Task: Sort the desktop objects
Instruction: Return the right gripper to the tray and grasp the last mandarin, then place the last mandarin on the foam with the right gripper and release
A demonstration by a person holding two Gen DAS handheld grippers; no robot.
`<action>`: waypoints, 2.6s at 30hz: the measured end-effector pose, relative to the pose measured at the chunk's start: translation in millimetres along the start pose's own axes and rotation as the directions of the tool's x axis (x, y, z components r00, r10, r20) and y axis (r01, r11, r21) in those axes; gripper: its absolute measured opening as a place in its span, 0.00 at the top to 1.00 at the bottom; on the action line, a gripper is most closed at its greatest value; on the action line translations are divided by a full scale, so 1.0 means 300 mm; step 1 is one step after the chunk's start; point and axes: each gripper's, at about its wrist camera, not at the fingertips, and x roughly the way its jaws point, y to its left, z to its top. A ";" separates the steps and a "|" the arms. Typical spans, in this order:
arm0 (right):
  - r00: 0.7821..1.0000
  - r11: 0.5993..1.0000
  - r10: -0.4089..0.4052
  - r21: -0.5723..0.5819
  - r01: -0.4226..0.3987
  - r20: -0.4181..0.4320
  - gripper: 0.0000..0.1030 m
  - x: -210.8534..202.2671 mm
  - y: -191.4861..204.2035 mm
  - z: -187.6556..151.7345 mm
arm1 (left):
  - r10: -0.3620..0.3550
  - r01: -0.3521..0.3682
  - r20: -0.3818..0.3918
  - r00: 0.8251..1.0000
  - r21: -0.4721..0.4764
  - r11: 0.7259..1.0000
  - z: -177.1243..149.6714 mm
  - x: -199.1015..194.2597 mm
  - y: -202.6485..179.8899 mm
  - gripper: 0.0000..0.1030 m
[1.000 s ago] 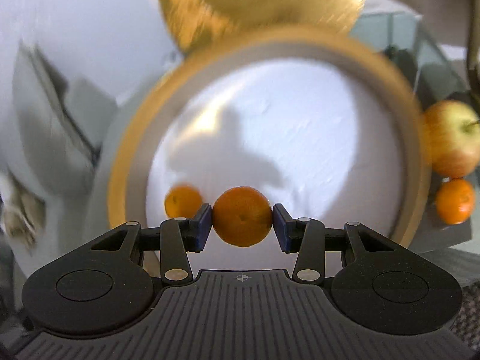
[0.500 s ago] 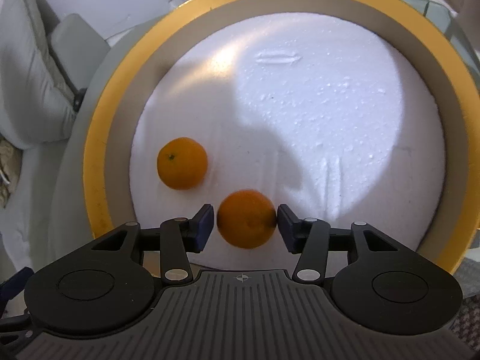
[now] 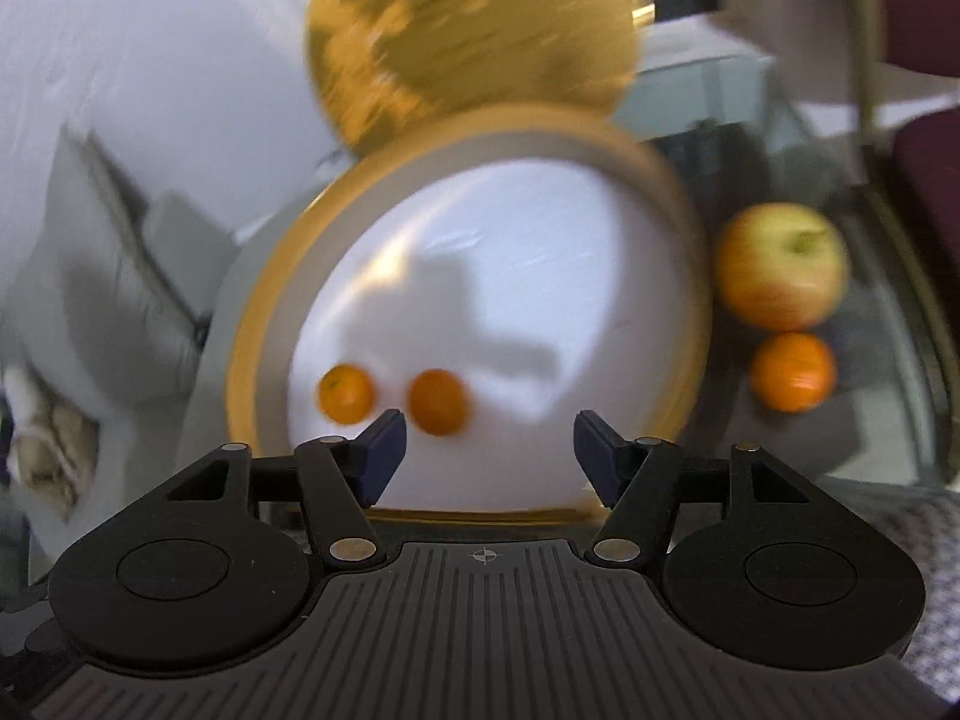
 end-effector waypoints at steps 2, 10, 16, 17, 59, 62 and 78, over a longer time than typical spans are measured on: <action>0.999 0.998 -0.028 0.052 0.027 0.026 0.34 -0.041 -0.071 -0.013 | -0.021 0.021 0.010 1.000 0.043 0.999 0.007 -0.009 -0.051 0.01; 0.997 0.959 -0.071 0.278 0.057 0.038 0.34 -0.082 -0.324 -0.093 | -0.069 0.067 0.005 0.998 0.195 0.978 0.012 -0.006 -0.213 0.01; 0.994 0.928 -0.098 0.364 0.077 0.040 0.34 -0.044 -0.417 -0.099 | -0.060 0.063 -0.023 0.998 0.231 0.971 0.004 0.015 -0.253 0.01; 0.994 0.926 -0.099 0.368 0.078 0.040 0.34 -0.038 -0.426 -0.098 | -0.056 0.061 -0.026 0.998 0.231 0.971 0.003 0.014 -0.255 0.01; 0.988 0.928 -0.148 0.338 0.155 -0.047 0.56 0.162 -0.430 -0.030 | -0.049 0.057 -0.070 0.996 0.123 0.991 -0.006 0.075 -0.141 0.01; 0.991 0.946 -0.135 0.299 0.126 0.011 0.56 0.096 -0.362 -0.011 | -0.049 0.054 -0.059 0.997 0.091 0.994 0.002 0.073 -0.106 0.01; 0.989 0.998 -0.054 -0.043 0.048 -0.140 0.56 0.330 0.084 0.033 | 0.034 -0.046 -0.100 0.994 -0.122 0.991 -0.032 0.121 0.153 0.01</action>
